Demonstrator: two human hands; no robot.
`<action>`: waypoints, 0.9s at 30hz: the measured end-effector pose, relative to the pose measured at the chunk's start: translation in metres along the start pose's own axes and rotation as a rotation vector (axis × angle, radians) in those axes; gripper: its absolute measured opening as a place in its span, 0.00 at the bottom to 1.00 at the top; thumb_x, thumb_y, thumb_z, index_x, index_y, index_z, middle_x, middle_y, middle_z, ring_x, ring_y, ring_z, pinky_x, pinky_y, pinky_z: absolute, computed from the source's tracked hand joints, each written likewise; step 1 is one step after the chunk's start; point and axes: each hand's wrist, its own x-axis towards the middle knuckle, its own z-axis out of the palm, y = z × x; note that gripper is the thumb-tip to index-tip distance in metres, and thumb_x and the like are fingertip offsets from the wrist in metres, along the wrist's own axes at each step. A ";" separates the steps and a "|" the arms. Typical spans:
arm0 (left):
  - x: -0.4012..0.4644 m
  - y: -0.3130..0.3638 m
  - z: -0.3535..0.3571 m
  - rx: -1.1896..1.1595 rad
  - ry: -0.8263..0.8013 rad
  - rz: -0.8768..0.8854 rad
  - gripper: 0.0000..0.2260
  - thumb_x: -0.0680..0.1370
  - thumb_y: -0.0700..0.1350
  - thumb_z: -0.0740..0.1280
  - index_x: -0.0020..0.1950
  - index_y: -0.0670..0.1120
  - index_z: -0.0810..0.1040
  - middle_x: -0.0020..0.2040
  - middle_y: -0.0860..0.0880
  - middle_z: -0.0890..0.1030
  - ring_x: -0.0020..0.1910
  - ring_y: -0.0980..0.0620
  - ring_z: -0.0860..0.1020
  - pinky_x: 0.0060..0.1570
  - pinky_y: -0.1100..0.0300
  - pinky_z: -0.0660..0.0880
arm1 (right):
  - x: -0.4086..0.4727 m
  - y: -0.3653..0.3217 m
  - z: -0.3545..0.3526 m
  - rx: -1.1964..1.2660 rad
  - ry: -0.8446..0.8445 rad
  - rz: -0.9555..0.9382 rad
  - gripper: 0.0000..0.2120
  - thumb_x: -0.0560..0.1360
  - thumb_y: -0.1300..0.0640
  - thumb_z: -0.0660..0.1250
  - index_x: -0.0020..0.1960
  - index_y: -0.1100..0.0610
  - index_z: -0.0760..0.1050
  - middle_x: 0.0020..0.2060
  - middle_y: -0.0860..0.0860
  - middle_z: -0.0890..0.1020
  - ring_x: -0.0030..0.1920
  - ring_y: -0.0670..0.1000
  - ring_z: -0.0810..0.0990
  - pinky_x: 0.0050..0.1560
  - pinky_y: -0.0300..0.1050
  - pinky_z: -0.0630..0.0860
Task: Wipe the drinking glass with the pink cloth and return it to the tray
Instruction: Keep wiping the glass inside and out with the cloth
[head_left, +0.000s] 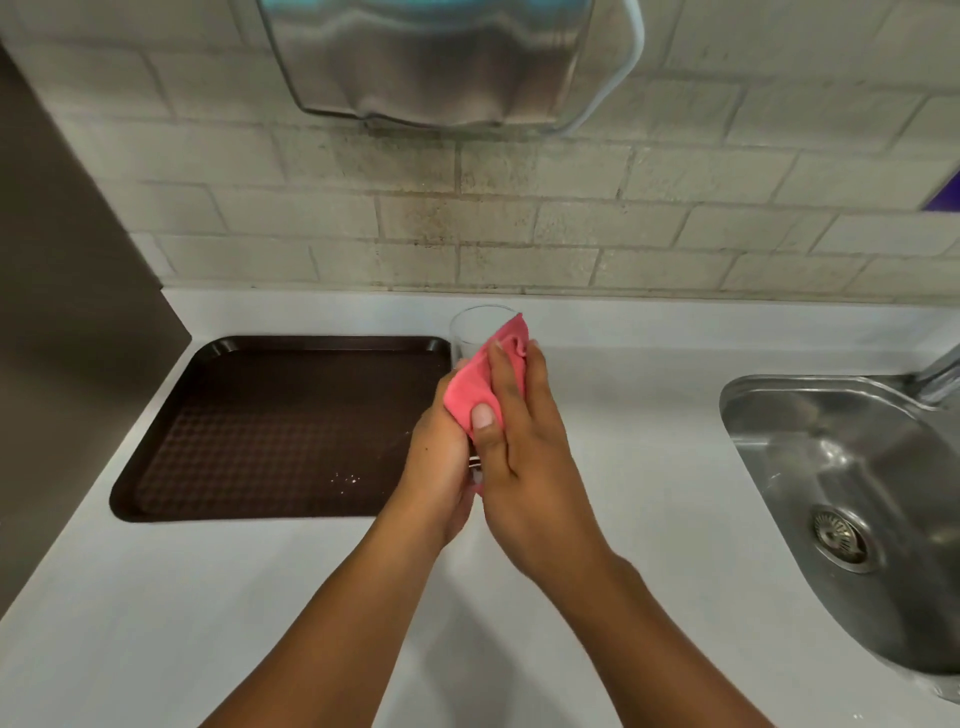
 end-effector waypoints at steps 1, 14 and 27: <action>-0.001 -0.002 0.002 0.002 -0.015 0.028 0.17 0.88 0.49 0.58 0.72 0.49 0.81 0.63 0.51 0.87 0.60 0.52 0.86 0.63 0.53 0.81 | 0.007 -0.001 -0.004 -0.041 -0.005 0.009 0.26 0.87 0.43 0.47 0.83 0.37 0.43 0.84 0.39 0.40 0.84 0.47 0.48 0.82 0.47 0.57; 0.002 0.002 -0.001 0.007 0.005 0.037 0.23 0.84 0.60 0.62 0.60 0.41 0.84 0.48 0.41 0.87 0.43 0.44 0.86 0.48 0.51 0.82 | 0.026 0.015 -0.012 0.984 -0.014 0.548 0.29 0.81 0.32 0.58 0.65 0.53 0.81 0.55 0.57 0.89 0.56 0.58 0.89 0.65 0.62 0.80; 0.000 -0.009 -0.006 0.728 0.140 0.284 0.22 0.88 0.57 0.53 0.74 0.51 0.78 0.61 0.43 0.85 0.60 0.45 0.85 0.65 0.44 0.81 | 0.006 0.035 0.010 0.634 0.157 0.481 0.32 0.75 0.25 0.48 0.59 0.44 0.79 0.49 0.54 0.88 0.47 0.55 0.89 0.47 0.50 0.87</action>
